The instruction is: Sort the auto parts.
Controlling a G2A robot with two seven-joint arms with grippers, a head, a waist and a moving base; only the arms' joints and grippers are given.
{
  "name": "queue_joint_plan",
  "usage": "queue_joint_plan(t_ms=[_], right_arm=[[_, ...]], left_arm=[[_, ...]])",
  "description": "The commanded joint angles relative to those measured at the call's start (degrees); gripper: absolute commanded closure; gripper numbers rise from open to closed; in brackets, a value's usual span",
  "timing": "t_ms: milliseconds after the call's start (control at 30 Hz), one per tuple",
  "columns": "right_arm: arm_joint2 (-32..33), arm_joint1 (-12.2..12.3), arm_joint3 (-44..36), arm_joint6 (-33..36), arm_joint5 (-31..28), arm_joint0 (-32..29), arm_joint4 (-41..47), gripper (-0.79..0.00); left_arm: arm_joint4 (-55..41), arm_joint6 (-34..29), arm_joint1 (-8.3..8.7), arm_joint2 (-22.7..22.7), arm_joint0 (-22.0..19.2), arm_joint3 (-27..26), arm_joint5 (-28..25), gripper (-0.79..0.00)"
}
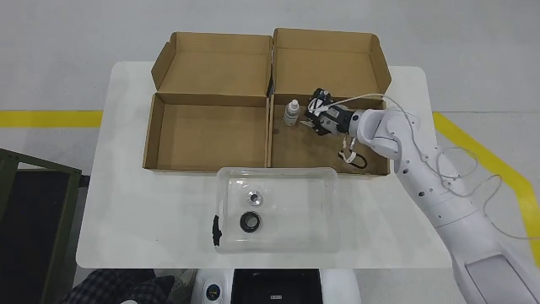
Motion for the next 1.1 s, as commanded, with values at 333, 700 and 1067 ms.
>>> queue_joint_plan(t_ms=[333,700,1067], right_arm=[[7.99,2.71,-15.68,1.56,-3.17,-8.49,-0.61,-0.385],[10.67,4.18,-28.73,0.59,-5.94,-19.00,-0.17,-0.391],[7.25,4.39,-36.15,-0.38,-7.52,-24.84,-1.76,-0.391]], left_arm=[[0.00,0.00,0.00,0.00,0.00,0.00,0.00,-0.785],[0.00,0.00,0.00,0.00,0.00,0.00,0.00,-0.785],[0.00,0.00,0.00,0.00,0.00,0.00,0.00,-0.785]])
